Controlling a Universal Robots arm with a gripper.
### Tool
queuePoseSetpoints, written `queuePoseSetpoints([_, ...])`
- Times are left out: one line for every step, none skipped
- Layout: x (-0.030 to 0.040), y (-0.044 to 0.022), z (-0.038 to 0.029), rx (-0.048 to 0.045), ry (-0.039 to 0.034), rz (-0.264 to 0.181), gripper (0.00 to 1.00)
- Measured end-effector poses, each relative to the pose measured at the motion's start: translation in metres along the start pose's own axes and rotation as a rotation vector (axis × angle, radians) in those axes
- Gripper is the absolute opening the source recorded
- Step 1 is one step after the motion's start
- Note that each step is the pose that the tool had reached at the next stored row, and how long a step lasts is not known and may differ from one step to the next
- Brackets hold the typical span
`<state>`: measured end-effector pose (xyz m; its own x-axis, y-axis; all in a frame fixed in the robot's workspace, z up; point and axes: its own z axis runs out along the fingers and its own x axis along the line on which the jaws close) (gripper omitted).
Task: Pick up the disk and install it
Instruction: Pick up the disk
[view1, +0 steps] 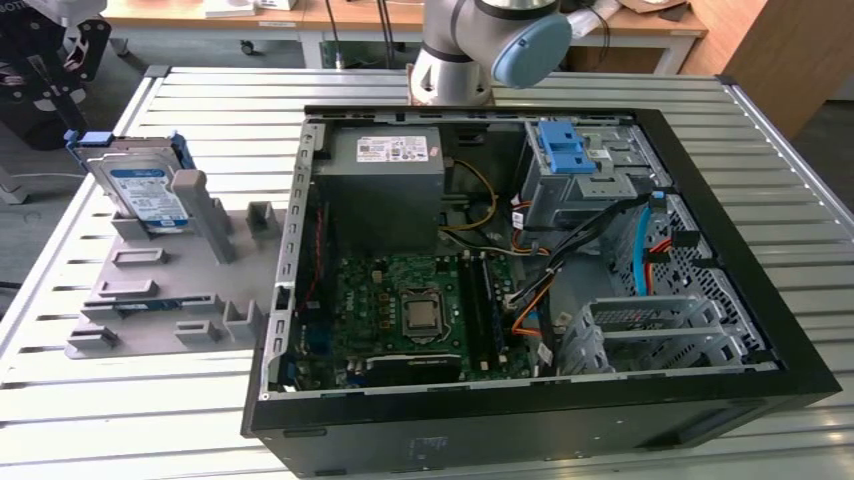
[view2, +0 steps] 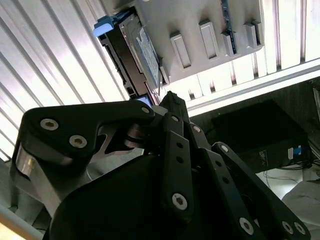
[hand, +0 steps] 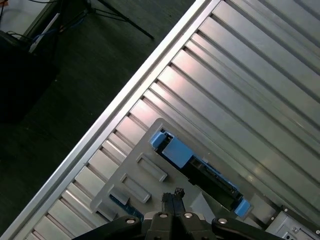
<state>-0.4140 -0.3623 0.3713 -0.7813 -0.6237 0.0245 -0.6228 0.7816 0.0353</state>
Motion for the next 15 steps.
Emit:
queuePoseSetpoints([0.0, 0.0, 0.0, 0.0002, 0.0, -0.003, 0.11])
queuePoseSetpoints([0.0, 0.0, 0.0, 0.0004, -0.0001, -0.007, 0.11])
queuePoseSetpoints([0.0, 0.0, 0.0, 0.0006, -0.0001, -0.01, 0.11])
queuePoseSetpoints([0.0, 0.0, 0.0, 0.0008, -0.0001, -0.013, 0.11])
queuePoseSetpoints([0.0, 0.0, 0.0, 0.0011, -0.0002, -0.016, 0.11])
queuePoseSetpoints([0.0, 0.0, 0.0, 0.0014, -0.0003, -0.02, 0.11])
queuePoseSetpoints([0.0, 0.0, 0.0, 0.0017, -0.0005, -0.024, 0.11])
queuePoseSetpoints([0.0001, 0.0001, 0.0, 0.002, -0.0007, -0.028, 0.11])
queuePoseSetpoints([0.0001, 0.0001, 0.0, 0.0024, -0.0009, -0.032, 0.11])
queuePoseSetpoints([0.0001, 0.0001, 0.0, 0.0029, -0.0012, -0.037, 0.11])
queuePoseSetpoints([0.0001, 0.0001, 0.0, 0.0033, -0.0014, -0.041, 0.11])
queuePoseSetpoints([0.0001, 0.0001, 0.0, 0.0037, -0.0015, -0.046, 0.11])
queuePoseSetpoints([0.0002, 0.0001, 0.0, 0.0041, -0.0017, -0.052, 0.11])
queuePoseSetpoints([0.0002, 0.0001, 0.0, 0.0048, -0.0022, -0.057, 0.11])
queuePoseSetpoints([0.0002, 0.0001, 0.0, 0.0054, -0.0026, -0.062, 0.11])
